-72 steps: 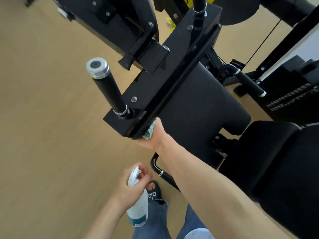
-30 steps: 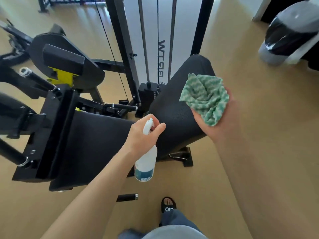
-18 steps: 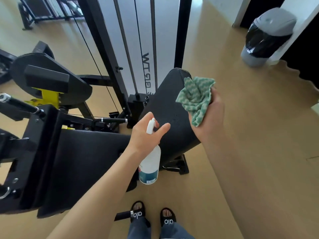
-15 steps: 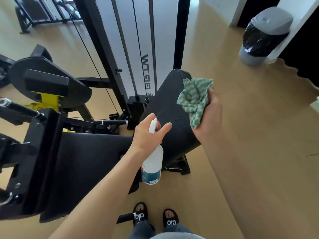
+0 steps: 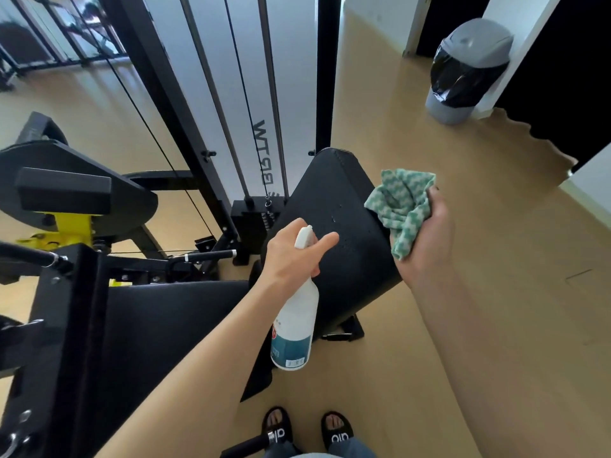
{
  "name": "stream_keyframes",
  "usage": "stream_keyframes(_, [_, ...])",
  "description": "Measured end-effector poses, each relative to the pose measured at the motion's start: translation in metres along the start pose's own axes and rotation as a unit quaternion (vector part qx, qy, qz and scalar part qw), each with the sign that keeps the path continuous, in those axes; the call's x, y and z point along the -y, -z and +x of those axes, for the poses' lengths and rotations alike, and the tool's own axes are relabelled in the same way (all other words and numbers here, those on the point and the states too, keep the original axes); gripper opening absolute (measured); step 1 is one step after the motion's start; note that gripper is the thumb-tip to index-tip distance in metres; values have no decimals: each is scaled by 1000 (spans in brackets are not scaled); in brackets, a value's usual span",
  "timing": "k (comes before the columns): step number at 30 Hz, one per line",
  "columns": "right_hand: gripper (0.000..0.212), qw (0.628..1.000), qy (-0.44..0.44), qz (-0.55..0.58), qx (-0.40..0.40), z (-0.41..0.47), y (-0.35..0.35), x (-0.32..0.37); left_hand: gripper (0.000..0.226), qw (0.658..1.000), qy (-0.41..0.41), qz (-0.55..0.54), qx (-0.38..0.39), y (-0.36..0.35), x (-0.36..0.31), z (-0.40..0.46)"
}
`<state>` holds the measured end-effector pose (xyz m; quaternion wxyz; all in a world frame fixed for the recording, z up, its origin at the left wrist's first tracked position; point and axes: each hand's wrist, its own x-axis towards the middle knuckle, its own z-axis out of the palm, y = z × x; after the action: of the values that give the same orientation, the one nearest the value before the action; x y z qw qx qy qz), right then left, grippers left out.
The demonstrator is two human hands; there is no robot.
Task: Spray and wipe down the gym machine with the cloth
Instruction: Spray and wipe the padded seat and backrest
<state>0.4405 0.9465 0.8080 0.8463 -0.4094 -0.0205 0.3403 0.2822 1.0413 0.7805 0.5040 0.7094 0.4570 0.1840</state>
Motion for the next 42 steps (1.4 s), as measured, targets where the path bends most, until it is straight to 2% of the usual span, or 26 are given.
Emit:
stream_keyframes(3, [42,993,28,-115,3,2,-3,-10,39,1000,3,-14,-1,4,1,4])
stream_keyframes(5, [40,975,63,-214,-11,2,-4,-15,37,998,24,-50,-11,6,5,8])
stream_keyframes(7, [41,939,104,-327,-16,1,-4,-18,48,998,39,-58,-8,8,12,13])
stream_keyframes(10, [42,882,186,-433,-10,-1,-15,-21,57,996,47,-78,20,19,21,17])
stream_keyframes(11, [38,854,231,-467,0,2,-19,-22,56,995,39,-79,35,22,25,17])
stream_keyframes(12, [32,806,282,-519,27,7,-24,-23,52,996,30,-74,47,26,27,17])
stream_keyframes(13, [29,722,334,-602,72,14,-23,-28,49,996,25,-69,54,29,30,16])
stream_keyframes(15, [48,463,380,-783,168,27,-16,-38,47,995,24,-69,61,33,36,15])
stream_keyframes(17, [61,214,316,-896,227,30,-11,-46,44,995,25,-70,65,38,41,16])
stream_keyframes(18, [62,118,276,-923,242,30,-11,-48,42,995,23,-69,67,39,44,17])
stream_keyframes(19, [62,53,247,-933,257,33,-14,-50,40,995,22,-68,69,41,47,18])
stream_keyframes(20, [62,20,234,-934,269,36,-20,-50,39,995,20,-65,74,43,49,19])
stream_keyframes(23, [63,-36,234,-930,281,53,-42,-52,37,994,15,-60,89,45,58,19])
stream_keyframes(27, [61,-74,225,-929,284,98,-65,-68,35,995,24,-52,78,46,63,21])
stream_keyframes(34, [62,-90,204,-932,286,161,-107,-91,37,996,54,-65,9,40,64,30])
stream_keyframes(39, [43,-70,181,-935,298,163,-123,-84,33,993,83,-60,-61,22,61,30])
stream_keyframes(42, [48,-63,192,-934,295,160,-115,-76,33,991,94,-54,-76,7,56,23])
